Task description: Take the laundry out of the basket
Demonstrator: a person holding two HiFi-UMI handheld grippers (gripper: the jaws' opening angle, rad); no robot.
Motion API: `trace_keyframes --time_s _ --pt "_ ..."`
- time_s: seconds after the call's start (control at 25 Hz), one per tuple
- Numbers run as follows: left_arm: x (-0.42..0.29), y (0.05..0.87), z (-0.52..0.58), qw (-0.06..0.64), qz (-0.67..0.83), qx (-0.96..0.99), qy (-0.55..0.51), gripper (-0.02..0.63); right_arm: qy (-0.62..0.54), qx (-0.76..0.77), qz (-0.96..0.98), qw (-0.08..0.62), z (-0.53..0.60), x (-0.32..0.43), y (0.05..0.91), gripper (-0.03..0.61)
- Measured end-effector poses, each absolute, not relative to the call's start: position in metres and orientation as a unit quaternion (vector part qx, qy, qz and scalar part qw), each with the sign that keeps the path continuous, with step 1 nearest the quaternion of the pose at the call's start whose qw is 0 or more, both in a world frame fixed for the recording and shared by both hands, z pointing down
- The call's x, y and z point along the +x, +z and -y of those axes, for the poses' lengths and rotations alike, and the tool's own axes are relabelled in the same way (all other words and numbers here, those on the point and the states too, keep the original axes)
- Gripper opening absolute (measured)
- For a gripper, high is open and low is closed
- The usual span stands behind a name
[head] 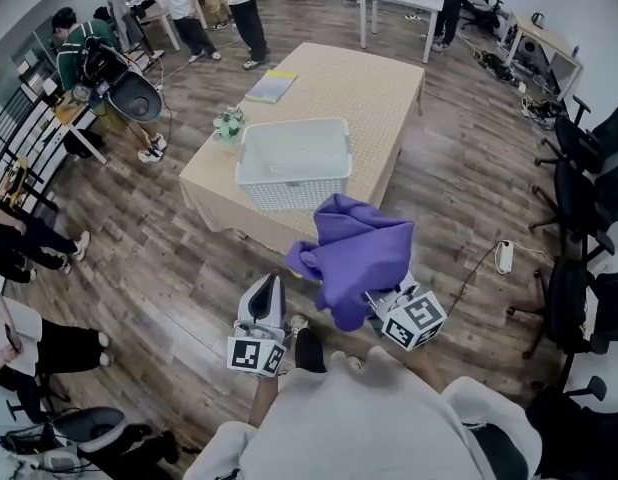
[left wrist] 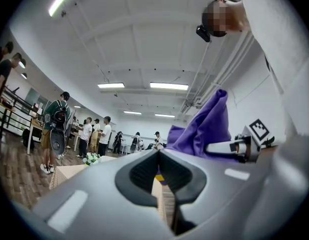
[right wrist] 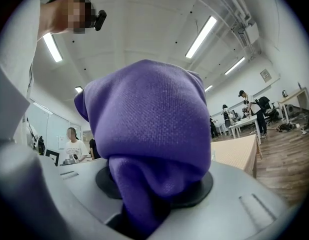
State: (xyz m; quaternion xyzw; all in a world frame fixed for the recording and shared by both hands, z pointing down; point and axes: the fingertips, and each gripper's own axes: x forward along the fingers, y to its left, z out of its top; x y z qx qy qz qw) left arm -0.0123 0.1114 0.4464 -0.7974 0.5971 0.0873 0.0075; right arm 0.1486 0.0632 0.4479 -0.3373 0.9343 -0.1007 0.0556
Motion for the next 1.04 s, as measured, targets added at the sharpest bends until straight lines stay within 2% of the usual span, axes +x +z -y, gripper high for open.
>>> trace_keyframes --time_s 0.48,1.04 --pt "0.025 0.432 -0.139 0.024 -0.591 -0.800 0.097 0.011 -0.093 -0.337 -0.935 0.059 -0.096 0.178 0.445 0.173" --pt "0.022 0.429 -0.141 0.032 -0.585 -0.805 0.095 0.011 -0.090 -0.353 -0.929 0.062 -0.094 0.180 0.448 0.173"
